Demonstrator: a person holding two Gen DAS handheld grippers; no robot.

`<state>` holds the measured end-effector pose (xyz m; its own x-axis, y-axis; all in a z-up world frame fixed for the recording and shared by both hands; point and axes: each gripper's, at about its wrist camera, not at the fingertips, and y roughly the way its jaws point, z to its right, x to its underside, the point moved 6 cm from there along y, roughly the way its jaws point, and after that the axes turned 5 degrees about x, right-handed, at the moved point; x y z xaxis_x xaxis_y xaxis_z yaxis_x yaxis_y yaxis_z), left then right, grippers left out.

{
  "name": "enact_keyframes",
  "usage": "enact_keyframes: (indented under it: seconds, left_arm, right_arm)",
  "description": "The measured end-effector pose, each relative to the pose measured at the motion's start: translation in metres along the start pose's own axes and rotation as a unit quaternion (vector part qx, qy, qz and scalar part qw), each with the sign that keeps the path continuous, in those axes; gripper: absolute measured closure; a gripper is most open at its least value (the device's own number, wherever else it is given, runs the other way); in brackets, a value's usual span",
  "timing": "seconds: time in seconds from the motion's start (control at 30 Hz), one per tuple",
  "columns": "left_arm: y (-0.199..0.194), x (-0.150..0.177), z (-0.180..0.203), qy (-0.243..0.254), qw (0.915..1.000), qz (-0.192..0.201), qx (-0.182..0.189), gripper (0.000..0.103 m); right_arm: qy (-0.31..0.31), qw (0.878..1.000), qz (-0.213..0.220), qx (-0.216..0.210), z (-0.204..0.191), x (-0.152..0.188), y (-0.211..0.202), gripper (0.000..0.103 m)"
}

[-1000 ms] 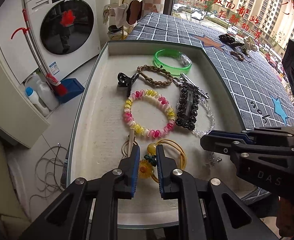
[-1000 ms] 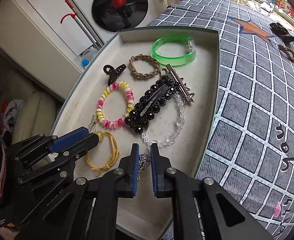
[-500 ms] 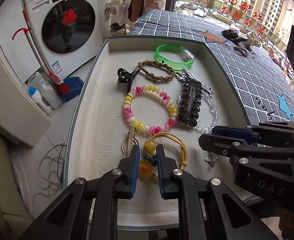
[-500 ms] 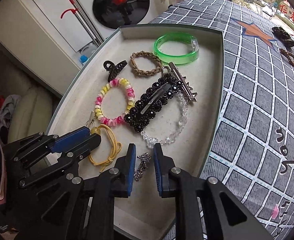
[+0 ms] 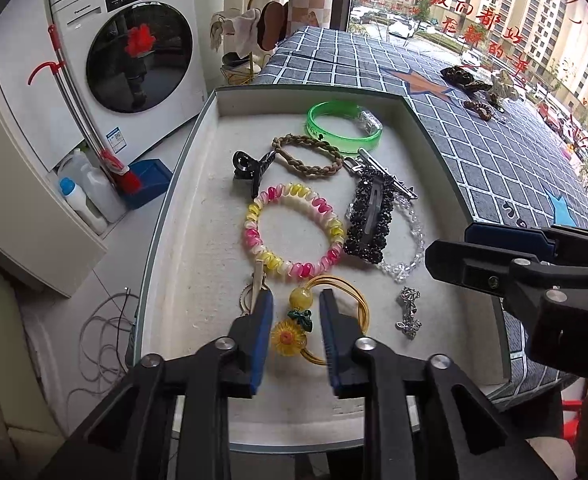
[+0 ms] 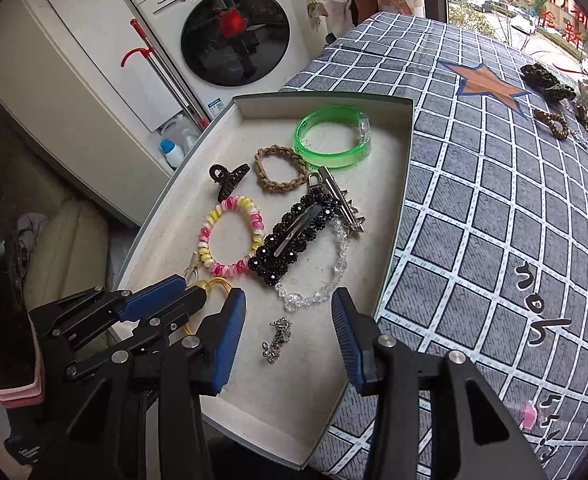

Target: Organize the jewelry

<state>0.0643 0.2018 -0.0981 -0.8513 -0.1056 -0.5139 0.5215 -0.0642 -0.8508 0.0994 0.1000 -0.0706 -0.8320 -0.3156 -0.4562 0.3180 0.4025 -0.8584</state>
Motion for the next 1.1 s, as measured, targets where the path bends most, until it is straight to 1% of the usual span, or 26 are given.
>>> enact_keyframes:
  seconds: [0.03, 0.07, 0.1, 0.2, 0.37, 0.47, 0.53, 0.57, 0.77, 0.93, 1.1]
  left_arm:
    - [-0.003, -0.001, 0.000, -0.003, 1.0000, 0.008, -0.004, 0.005]
    - [-0.008, -0.003, 0.000, -0.005, 0.9996, 0.026, -0.010, 0.002]
    - [-0.012, -0.004, 0.001, -0.002, 0.9994, 0.034, -0.010, 0.002]
    - [-0.017, -0.007, 0.004, 0.001, 0.9994, 0.036, 0.002, 0.002]
    - [-0.018, -0.007, 0.006, 0.001, 0.9995, 0.032, 0.000, 0.001]
    - [-0.019, -0.004, 0.006, -0.001, 0.9995, 0.031, -0.004, 0.001]
    - [-0.020, -0.002, 0.005, -0.001, 0.9995, 0.031, -0.009, 0.001]
    - [-0.020, -0.001, 0.005, -0.002, 0.9995, 0.031, -0.012, 0.001]
    - [-0.022, 0.004, 0.006, -0.005, 0.9997, 0.021, -0.014, 0.001]
    - [-0.023, 0.008, 0.008, -0.004, 0.9995, 0.017, -0.025, 0.001]
    - [-0.026, 0.010, 0.006, -0.009, 0.9995, 0.012, -0.029, 0.001]
  right_arm:
    - [0.001, 1.000, 0.004, 0.002, 0.001, 0.000, -0.004, 0.054]
    - [0.002, 1.000, 0.007, 0.004, 0.003, 0.000, -0.007, 0.054]
    - [0.004, 1.000, 0.009, 0.005, 0.006, 0.000, -0.010, 0.054]
    - [0.011, 1.000, 0.011, 0.007, 0.013, 0.001, -0.015, 0.054]
    - [0.016, 1.000, 0.010, 0.013, 0.021, 0.007, -0.021, 0.053]
    - [0.021, 1.000, 0.007, 0.011, 0.024, 0.010, -0.021, 0.051]
    - [0.022, 1.000, 0.006, 0.013, 0.026, 0.012, -0.023, 0.046]
    - [0.023, 1.000, 0.006, 0.013, 0.027, 0.013, -0.023, 0.045]
    - [0.027, 1.000, 0.000, 0.017, 0.032, 0.017, -0.025, 0.045]
    - [0.021, 0.999, -0.012, 0.026, 0.033, 0.022, -0.023, 0.045]
    - [0.014, 0.999, -0.015, 0.030, 0.031, 0.023, -0.025, 0.045]
